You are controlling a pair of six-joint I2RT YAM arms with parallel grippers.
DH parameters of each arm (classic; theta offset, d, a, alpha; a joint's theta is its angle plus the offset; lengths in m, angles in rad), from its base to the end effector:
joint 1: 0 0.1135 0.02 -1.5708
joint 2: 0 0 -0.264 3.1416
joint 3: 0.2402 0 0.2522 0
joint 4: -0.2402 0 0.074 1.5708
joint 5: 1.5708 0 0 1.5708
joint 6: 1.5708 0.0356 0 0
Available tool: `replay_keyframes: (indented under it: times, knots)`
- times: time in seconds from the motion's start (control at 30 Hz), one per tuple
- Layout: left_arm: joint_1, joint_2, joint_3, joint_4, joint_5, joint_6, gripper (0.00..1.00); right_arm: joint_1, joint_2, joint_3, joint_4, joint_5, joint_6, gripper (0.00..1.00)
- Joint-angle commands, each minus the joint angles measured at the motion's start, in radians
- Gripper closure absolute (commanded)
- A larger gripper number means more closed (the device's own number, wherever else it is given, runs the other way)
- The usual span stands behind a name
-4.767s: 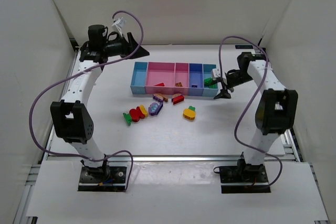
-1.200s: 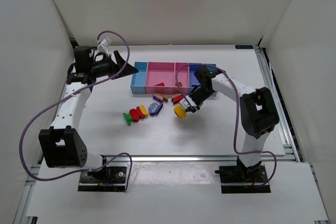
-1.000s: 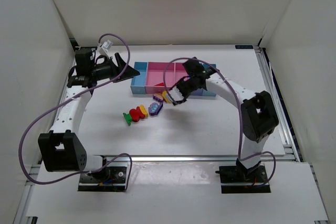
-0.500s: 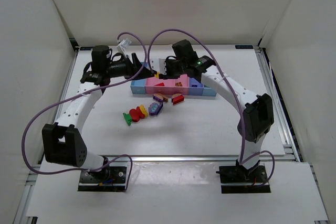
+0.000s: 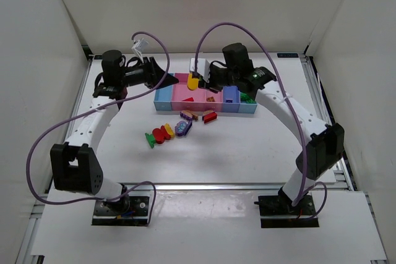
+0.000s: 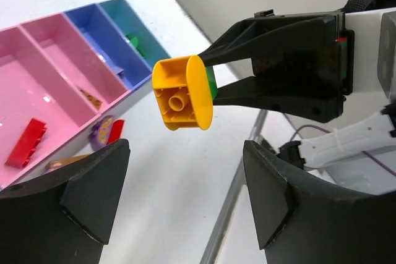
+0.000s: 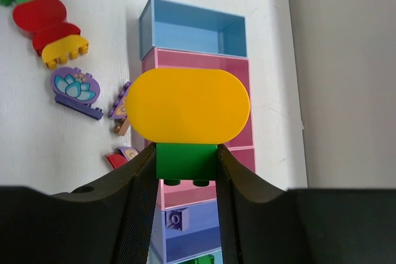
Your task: Sort the legos into containers by color
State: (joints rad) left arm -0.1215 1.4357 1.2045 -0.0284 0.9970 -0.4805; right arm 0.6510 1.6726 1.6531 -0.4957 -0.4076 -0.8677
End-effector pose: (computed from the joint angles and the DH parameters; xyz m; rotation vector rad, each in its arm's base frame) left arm 0.3208 -0.0693 0.3534 0.4113 1.8655 -1.3178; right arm 0.2983 0.2450 0.3788 -1.5810 1.3090 0.2902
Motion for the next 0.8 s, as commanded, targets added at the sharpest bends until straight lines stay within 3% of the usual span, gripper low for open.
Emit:
replay_keyframes:
  times: [0.0, 0.13, 0.77]
  knots:
    - [0.01, 0.028, -0.005, 0.14, 0.104, -0.104, 0.15, -0.005, -0.056, -0.035, 0.092, -0.08, 0.073, 1.0]
    - [-0.003, 0.068, 0.026, 0.188, 0.167, -0.167, 0.15, -0.005, -0.042, -0.029, 0.134, -0.088, 0.102, 1.0]
    - [-0.036, 0.117, 0.061, 0.217, 0.187, -0.202, 0.14, 0.029, 0.004, 0.031, 0.141, -0.117, 0.101, 1.0]
